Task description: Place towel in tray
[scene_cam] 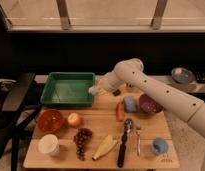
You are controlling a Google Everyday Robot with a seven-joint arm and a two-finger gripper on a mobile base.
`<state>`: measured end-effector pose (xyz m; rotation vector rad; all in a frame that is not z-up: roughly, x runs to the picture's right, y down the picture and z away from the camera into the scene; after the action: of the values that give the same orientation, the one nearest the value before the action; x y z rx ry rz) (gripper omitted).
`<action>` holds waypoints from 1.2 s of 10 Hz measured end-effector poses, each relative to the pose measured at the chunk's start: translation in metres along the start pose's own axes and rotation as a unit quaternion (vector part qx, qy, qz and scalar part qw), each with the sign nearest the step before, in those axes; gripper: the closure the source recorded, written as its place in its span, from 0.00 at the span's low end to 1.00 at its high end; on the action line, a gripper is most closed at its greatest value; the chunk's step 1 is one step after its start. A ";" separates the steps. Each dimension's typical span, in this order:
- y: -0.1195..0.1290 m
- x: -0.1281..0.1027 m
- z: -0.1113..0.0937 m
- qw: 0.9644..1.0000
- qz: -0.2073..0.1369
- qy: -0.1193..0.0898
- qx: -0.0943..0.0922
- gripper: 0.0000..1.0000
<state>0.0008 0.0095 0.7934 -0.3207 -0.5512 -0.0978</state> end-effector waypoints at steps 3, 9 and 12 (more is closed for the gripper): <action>0.000 -0.001 0.001 1.000 -0.002 0.001 -0.001 1.00; -0.040 -0.051 0.056 0.995 -0.102 0.010 0.014 1.00; -0.059 -0.070 0.094 0.991 -0.132 -0.007 0.010 1.00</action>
<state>-0.1165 -0.0155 0.8481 -0.2266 -0.6060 -0.3464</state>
